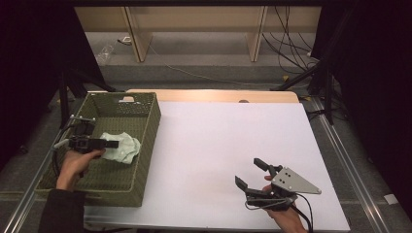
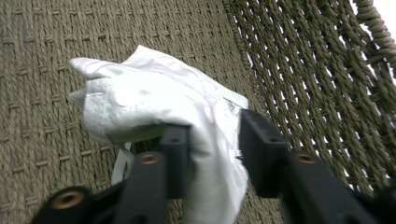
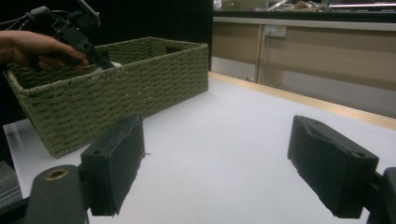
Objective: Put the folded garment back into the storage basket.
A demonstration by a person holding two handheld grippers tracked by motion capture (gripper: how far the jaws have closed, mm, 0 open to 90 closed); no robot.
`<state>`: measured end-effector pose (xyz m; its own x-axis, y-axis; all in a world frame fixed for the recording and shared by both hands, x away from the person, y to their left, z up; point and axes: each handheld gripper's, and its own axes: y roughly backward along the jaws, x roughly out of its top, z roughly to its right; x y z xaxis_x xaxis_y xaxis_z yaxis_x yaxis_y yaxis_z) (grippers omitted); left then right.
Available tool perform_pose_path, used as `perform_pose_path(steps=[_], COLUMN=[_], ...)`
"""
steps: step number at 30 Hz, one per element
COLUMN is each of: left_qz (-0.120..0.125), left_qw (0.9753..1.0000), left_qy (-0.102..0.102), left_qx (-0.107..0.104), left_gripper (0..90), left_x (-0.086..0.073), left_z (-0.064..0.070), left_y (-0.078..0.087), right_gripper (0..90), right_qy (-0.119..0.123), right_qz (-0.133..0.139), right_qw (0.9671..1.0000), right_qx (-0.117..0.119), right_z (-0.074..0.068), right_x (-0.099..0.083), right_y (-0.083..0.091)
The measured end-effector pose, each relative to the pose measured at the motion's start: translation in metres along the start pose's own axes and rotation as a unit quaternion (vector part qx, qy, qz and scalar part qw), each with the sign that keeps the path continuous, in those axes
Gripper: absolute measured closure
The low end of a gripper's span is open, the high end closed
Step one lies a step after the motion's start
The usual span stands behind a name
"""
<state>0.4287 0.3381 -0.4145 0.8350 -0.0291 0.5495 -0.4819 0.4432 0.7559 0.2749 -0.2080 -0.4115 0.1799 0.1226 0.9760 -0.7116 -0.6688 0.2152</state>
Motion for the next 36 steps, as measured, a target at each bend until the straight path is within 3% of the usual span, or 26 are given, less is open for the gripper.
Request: perform_pose_path(steps=[5, 16, 20, 21, 24, 32, 36], left_qz=[-0.016, -0.046, -0.040, -0.036, -0.036, -0.028, -0.008], left_qw=[0.9998, 0.9988, 0.9989, 0.9986, 0.9982, 0.9977, 0.9981], left_qy=[0.010, 0.001, 0.003, 0.002, -0.005, -0.019, -0.023], left_qx=[-0.005, 0.014, 0.025, 0.038, 0.048, 0.059, 0.056], left_gripper=[48.9, 39.0, 35.0, 29.7, 24.1, 16.4, 15.3], left_x=[0.002, 0.005, 0.006, 0.006, 0.007, 0.008, 0.009], left_z=[0.001, 0.006, 0.006, 0.007, 0.009, 0.014, 0.017], left_y=[0.002, 0.011, 0.016, 0.017, 0.018, 0.017, 0.020], right_gripper=[19.7, 19.7, 19.8, 19.8, 19.8, 19.8, 19.8], right_qy=[0.000, 0.001, 0.001, 0.001, 0.001, 0.001, 0.001], right_qz=[0.000, 0.000, 0.000, 0.000, 0.000, -0.001, -0.001], right_qw=[1.0000, 1.0000, 1.0000, 1.0000, 1.0000, 1.0000, 1.0000], right_qx=[0.000, 0.000, 0.000, 0.000, 0.000, 0.000, 0.000], right_z=[0.000, 0.000, 0.000, 0.000, 0.000, 0.000, 0.000], right_x=[0.000, 0.000, 0.000, 0.000, 0.000, 0.000, 0.000], right_y=[0.000, 0.000, 0.000, 0.000, 0.000, 0.000, 0.000])
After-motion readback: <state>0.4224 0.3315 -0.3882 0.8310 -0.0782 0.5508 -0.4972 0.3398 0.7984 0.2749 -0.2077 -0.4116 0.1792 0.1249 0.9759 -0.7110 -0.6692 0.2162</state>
